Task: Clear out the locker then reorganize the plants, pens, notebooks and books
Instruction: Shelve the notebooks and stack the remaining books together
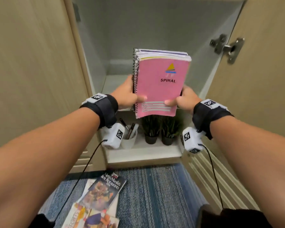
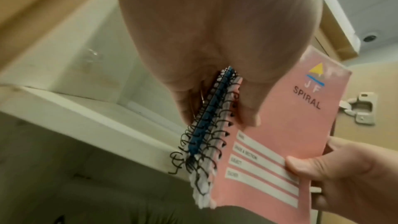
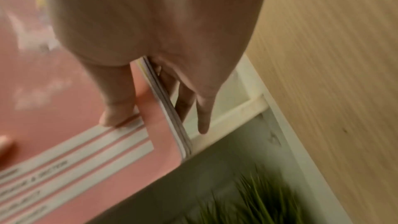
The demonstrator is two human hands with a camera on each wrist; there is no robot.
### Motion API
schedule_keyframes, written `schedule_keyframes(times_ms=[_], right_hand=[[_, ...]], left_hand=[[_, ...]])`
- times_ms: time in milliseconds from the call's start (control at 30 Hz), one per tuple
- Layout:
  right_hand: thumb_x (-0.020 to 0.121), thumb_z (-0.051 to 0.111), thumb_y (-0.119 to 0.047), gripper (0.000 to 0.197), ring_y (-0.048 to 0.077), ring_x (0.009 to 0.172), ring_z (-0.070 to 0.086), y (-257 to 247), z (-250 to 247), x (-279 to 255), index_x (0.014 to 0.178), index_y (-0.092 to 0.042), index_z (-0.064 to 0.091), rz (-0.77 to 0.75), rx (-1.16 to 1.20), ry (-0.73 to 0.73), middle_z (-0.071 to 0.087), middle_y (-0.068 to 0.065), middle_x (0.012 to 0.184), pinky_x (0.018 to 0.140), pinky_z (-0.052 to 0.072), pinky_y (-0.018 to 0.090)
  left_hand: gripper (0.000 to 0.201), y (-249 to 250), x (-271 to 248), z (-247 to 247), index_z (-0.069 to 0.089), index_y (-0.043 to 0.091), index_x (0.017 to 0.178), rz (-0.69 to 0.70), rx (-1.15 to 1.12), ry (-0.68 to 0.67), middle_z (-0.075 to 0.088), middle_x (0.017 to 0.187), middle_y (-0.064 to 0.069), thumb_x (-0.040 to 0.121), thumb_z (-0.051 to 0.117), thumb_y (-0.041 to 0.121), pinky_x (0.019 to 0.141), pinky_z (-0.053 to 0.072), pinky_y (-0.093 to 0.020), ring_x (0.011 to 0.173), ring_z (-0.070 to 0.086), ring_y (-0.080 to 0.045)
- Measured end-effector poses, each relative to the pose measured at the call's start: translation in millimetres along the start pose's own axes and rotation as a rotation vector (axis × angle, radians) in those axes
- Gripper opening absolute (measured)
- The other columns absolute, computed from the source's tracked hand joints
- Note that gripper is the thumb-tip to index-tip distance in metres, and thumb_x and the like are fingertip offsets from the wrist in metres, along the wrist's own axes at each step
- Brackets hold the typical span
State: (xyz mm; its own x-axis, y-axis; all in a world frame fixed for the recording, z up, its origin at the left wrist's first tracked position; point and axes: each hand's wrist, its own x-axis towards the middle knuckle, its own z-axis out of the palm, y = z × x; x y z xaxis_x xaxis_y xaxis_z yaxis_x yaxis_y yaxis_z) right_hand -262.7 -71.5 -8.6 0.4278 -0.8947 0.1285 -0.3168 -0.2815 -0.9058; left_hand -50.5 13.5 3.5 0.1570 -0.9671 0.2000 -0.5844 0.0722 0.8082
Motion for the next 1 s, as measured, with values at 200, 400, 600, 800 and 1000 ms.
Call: schedule_keyframes(times_ms=[200, 400, 600, 800, 1000], right_hand=[[0.074, 0.079, -0.011, 0.062, 0.027, 0.091, 0.066, -4, -30, 46, 0.126, -0.007, 0.044, 0.213, 0.172, 0.083, 0.065, 0.008, 0.110, 0.068, 0.058, 0.041], [0.091, 0.056, -0.013, 0.011, 0.030, 0.077, 0.058, 5, -29, 79, 0.100, -0.011, 0.062, 0.445, 0.161, 0.025, 0.061, 0.015, 0.095, 0.047, 0.043, 0.028], [0.090, 0.066, -0.022, 0.034, 0.035, 0.088, 0.061, 20, -32, 97, 0.119, -0.005, 0.060, 0.498, 0.081, 0.096, 0.061, 0.019, 0.122, 0.045, 0.050, 0.030], [0.096, 0.058, -0.034, 0.028, 0.034, 0.111, 0.062, 9, -36, 94, 0.105, -0.008, 0.060, 0.413, -0.377, 0.204, 0.064, 0.016, 0.122, 0.091, 0.050, 0.035], [0.094, 0.055, -0.025, 0.032, 0.030, 0.088, 0.060, -27, -33, 67, 0.112, -0.001, 0.065, 0.250, -0.678, 0.234, 0.064, 0.016, 0.101, 0.072, 0.043, 0.029]], left_hand=[[0.048, 27, 48, 9, 0.050, -0.002, 0.127, -0.248, -0.289, 0.001, 0.069, 0.119, -0.016, 0.086, 0.073, 0.008, 0.091, 0.057, -0.045, 0.106, 0.069, -0.031], [0.025, 24, 82, 28, 0.059, 0.004, 0.115, -0.465, -0.518, -0.064, 0.065, 0.112, -0.020, 0.093, 0.063, 0.014, 0.097, 0.052, -0.056, 0.098, 0.065, -0.034], [0.040, 9, 94, 38, 0.061, 0.001, 0.123, -0.430, -0.552, -0.178, 0.071, 0.114, -0.015, 0.085, 0.072, 0.004, 0.097, 0.054, -0.048, 0.106, 0.069, -0.032], [0.052, 14, 97, 45, 0.055, 0.013, 0.134, -0.432, -0.277, -0.154, 0.067, 0.124, -0.005, 0.090, 0.070, 0.037, 0.092, 0.057, -0.039, 0.107, 0.067, -0.023], [0.069, 21, 76, 15, 0.041, 0.015, 0.148, -0.392, -0.004, -0.073, 0.044, 0.146, -0.003, 0.091, 0.062, 0.050, 0.088, 0.058, -0.047, 0.115, 0.056, -0.023]])
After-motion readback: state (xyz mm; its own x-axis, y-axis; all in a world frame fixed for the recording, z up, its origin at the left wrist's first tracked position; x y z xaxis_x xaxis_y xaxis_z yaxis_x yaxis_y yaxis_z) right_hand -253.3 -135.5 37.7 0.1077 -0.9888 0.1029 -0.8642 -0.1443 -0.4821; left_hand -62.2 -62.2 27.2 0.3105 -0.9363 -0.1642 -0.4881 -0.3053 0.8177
